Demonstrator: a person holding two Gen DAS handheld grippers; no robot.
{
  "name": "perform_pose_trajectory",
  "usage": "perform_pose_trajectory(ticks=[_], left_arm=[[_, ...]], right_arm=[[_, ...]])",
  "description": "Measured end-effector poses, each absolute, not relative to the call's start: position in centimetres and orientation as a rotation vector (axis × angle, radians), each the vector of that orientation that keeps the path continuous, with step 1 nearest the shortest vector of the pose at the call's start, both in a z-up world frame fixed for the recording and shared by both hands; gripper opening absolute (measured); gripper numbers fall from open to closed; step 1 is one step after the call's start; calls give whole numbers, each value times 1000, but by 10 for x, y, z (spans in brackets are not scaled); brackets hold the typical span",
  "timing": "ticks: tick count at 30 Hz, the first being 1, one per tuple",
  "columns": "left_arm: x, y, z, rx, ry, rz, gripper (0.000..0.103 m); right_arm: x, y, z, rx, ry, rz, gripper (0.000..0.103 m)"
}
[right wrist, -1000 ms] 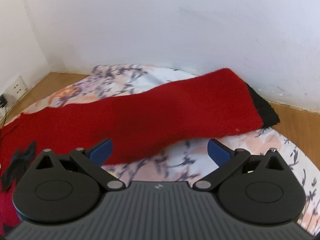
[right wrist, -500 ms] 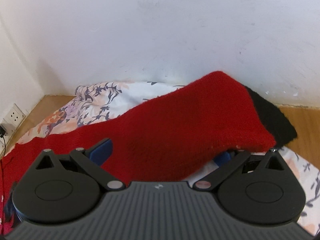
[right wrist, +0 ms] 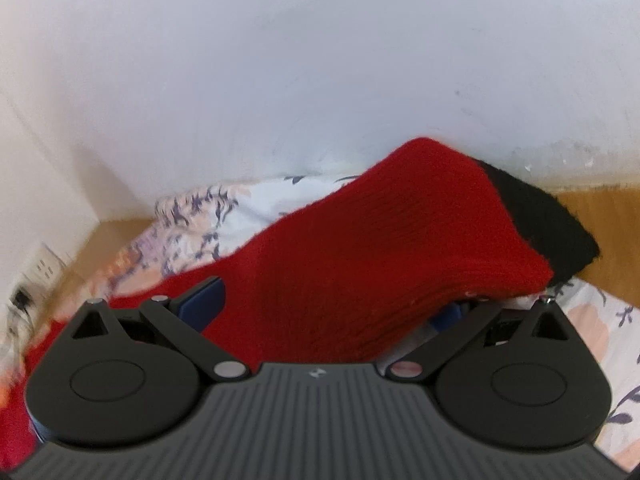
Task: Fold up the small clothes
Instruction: 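Move the right gripper to the black-cuffed sleeve and close on it, then lift the sleeve with the right gripper, fold it across the cardigan front, release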
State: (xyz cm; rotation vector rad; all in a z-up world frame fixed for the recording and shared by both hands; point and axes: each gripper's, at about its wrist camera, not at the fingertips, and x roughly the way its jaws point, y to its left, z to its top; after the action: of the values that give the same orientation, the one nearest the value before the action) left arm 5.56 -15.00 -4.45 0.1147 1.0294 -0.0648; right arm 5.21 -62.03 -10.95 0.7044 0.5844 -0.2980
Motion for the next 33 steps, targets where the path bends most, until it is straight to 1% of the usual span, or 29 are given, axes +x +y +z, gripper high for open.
perform_pose_trajectory(ticks=[2, 4, 5, 6, 7, 8, 9, 10, 12, 13, 22, 33], left_arm=[[55, -149, -44, 121, 1024, -57, 103], [55, -148, -43, 124, 1020, -52, 103], [55, -147, -43, 121, 1021, -54, 103], [55, -146, -43, 117, 1023, -56, 103], [54, -145, -43, 115, 1025, -56, 103], [54, -144, -43, 115, 1026, -54, 103], [54, -143, -43, 114, 1026, -53, 103], [53, -142, -43, 112, 1024, -52, 103], [53, -139, -42, 108, 1021, -50, 103], [53, -138, -41, 105, 1019, -49, 103], [53, -116, -35, 85, 1005, -36, 103], [53, -77, -28, 74, 996, -33, 103]], right_arm=[[49, -628, -108, 786, 563, -303, 100], [46, -631, -106, 832, 529, -290, 84], [45, -630, -104, 823, 518, -290, 79], [45, -628, -102, 800, 515, -292, 67], [45, -626, -100, 770, 516, -298, 52], [45, -623, -98, 745, 519, -301, 44], [45, -620, -96, 726, 520, -301, 28], [44, -617, -93, 711, 515, -299, 19], [43, -609, -86, 671, 498, -286, 14], [42, -605, -81, 648, 483, -276, 13], [38, -565, -42, 591, 402, -156, 12], [43, -493, 0, 565, 371, -44, 11]])
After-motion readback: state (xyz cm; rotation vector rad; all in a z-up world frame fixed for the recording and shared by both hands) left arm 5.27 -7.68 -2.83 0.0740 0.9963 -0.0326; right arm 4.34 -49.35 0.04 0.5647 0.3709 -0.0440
